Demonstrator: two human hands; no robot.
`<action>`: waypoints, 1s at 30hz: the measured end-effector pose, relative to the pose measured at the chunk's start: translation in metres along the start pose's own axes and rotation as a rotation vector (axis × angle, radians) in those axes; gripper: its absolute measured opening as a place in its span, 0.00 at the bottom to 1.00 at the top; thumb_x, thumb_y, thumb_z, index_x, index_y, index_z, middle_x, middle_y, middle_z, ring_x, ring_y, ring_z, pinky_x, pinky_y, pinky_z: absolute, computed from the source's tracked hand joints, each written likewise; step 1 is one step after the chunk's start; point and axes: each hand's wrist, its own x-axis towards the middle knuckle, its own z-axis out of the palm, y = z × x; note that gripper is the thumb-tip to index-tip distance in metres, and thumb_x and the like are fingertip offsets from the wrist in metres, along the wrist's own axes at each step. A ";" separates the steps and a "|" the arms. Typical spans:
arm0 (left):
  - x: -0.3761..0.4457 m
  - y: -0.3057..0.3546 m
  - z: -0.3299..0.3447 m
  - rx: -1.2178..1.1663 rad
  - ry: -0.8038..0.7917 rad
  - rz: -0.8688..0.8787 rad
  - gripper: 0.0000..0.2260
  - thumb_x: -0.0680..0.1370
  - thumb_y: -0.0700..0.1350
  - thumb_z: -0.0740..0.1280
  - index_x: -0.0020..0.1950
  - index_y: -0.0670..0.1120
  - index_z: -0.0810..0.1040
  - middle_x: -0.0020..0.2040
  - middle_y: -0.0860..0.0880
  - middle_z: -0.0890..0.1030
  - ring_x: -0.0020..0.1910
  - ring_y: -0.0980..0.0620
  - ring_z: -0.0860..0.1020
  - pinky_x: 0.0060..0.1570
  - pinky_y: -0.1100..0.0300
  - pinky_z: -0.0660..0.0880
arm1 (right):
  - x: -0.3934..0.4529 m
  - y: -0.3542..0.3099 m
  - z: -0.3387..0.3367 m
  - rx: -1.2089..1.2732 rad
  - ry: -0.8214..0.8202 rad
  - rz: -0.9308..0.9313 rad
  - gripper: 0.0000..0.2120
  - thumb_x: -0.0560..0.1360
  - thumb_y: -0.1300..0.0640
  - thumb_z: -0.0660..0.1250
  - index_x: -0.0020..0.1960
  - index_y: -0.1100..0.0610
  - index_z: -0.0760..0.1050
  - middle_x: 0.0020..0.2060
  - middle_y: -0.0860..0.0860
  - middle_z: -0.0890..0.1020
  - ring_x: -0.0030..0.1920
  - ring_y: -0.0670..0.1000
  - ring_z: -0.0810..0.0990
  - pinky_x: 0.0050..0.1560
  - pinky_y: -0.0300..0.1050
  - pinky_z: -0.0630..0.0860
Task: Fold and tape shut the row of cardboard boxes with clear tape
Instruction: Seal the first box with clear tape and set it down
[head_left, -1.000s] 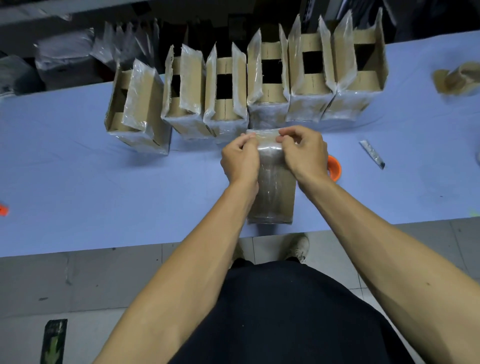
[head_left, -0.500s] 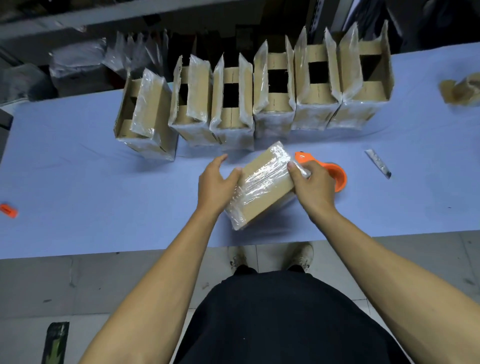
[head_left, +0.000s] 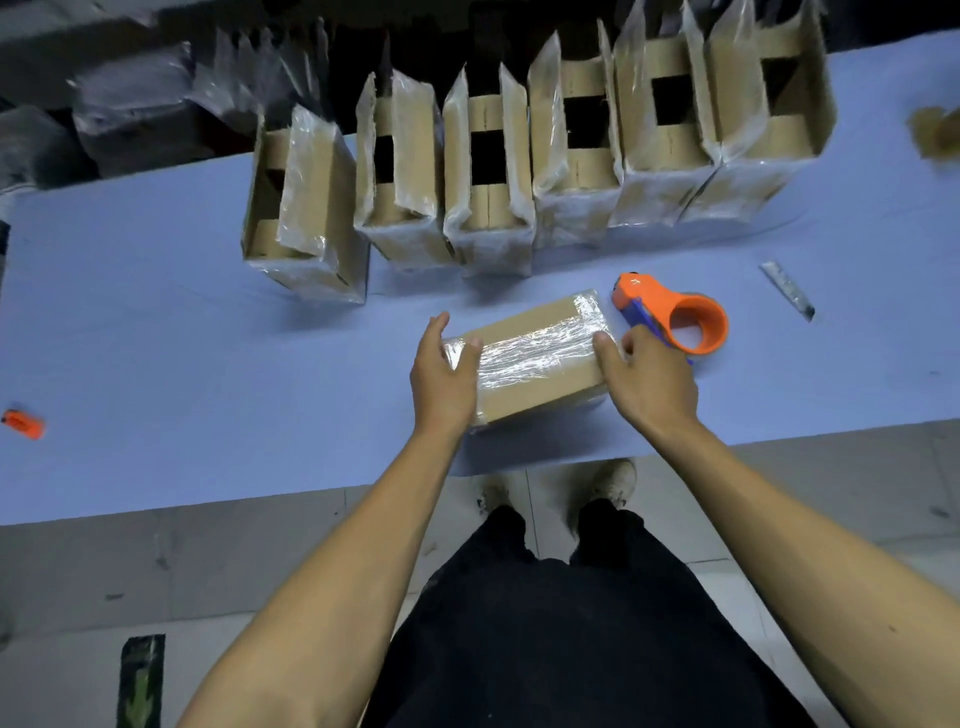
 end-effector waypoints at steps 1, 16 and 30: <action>0.000 0.001 0.001 -0.003 0.010 -0.010 0.26 0.82 0.50 0.68 0.78 0.53 0.66 0.78 0.47 0.67 0.76 0.51 0.65 0.65 0.61 0.65 | -0.002 0.000 0.001 -0.010 -0.007 0.016 0.22 0.78 0.37 0.56 0.36 0.53 0.63 0.32 0.48 0.73 0.39 0.57 0.73 0.33 0.45 0.61; -0.025 -0.016 0.004 -0.161 -0.055 -0.107 0.18 0.82 0.49 0.66 0.71 0.48 0.73 0.63 0.53 0.81 0.62 0.55 0.80 0.65 0.56 0.75 | 0.015 -0.001 0.018 0.434 -0.255 -0.038 0.23 0.82 0.41 0.54 0.74 0.48 0.67 0.67 0.48 0.76 0.67 0.53 0.73 0.68 0.53 0.68; 0.004 -0.046 -0.157 -0.212 0.145 -0.111 0.13 0.82 0.50 0.65 0.65 0.48 0.77 0.60 0.51 0.84 0.59 0.52 0.82 0.63 0.52 0.77 | -0.035 -0.140 0.094 0.429 -0.406 -0.242 0.21 0.82 0.41 0.53 0.72 0.46 0.67 0.58 0.40 0.75 0.59 0.48 0.73 0.56 0.43 0.67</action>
